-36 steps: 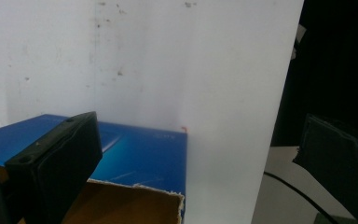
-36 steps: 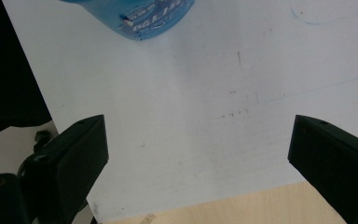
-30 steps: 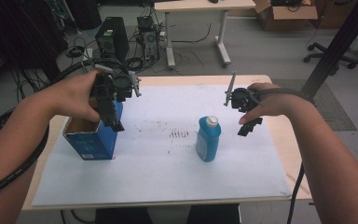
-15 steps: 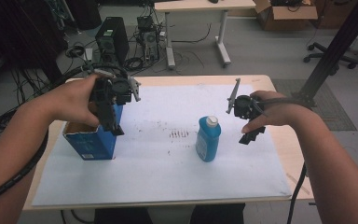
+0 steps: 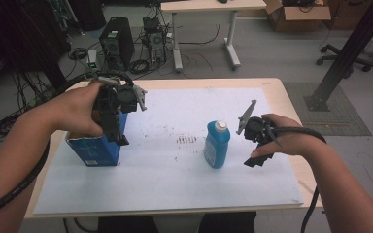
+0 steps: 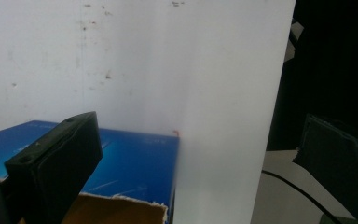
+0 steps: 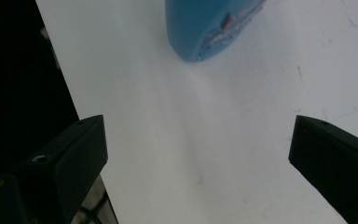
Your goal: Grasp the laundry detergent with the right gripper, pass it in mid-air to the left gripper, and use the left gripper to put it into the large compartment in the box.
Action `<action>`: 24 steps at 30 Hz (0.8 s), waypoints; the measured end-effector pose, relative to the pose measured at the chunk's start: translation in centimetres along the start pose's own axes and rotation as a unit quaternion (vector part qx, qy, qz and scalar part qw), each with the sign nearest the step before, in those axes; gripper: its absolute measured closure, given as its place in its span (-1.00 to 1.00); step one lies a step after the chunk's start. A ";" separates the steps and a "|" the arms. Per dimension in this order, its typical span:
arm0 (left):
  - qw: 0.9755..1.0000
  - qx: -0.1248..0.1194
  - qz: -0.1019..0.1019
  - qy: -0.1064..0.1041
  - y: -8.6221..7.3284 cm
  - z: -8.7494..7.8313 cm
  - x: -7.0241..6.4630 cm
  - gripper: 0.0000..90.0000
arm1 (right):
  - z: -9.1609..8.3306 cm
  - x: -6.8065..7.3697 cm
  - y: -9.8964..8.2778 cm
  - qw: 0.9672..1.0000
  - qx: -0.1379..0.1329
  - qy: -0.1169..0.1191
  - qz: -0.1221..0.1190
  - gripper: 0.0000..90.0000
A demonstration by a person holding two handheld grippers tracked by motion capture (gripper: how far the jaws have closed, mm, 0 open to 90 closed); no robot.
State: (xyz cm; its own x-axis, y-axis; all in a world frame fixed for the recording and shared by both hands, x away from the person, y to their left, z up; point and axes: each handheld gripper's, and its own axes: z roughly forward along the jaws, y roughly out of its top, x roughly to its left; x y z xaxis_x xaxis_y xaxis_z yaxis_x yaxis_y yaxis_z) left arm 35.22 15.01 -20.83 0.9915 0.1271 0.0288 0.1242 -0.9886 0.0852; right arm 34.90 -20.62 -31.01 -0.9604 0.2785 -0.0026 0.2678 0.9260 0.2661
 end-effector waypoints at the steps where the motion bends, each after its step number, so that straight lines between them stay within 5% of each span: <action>1: 1.000 0.001 0.002 -0.001 0.0 0.1 -0.1 -1.00 | 0.2 0.3 -0.1 1.000 -0.010 -0.001 0.003 -0.89; 7: 1.000 -0.002 0.002 -0.002 0.1 0.4 -0.1 -1.00 | 1.5 1.6 -1.0 0.999 -0.039 -0.014 0.026 -0.90; 14: 1.000 -0.002 0.007 -0.006 0.3 0.8 -0.5 -1.00 | 3.9 3.1 -1.3 0.992 -0.096 -0.045 0.063 -0.90; 21: 1.000 -0.012 0.008 0.005 0.2 0.7 -0.8 -1.00 | 6.3 3.9 -1.3 0.982 -0.138 -0.067 0.114 -0.91; 24: 1.000 -0.013 0.010 0.005 0.1 0.7 -0.9 -1.00 | 7.2 4.0 -1.6 0.973 -0.158 -0.079 0.148 -0.93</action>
State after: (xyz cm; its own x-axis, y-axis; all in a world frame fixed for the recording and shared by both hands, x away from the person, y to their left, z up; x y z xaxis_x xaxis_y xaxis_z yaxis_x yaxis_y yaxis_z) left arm 34.34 14.77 -21.58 0.9933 0.1086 0.0398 0.1037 -0.9884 0.1106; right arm 31.17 -19.12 -38.36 -0.8146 0.5796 -0.0228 0.4698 0.6823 0.5602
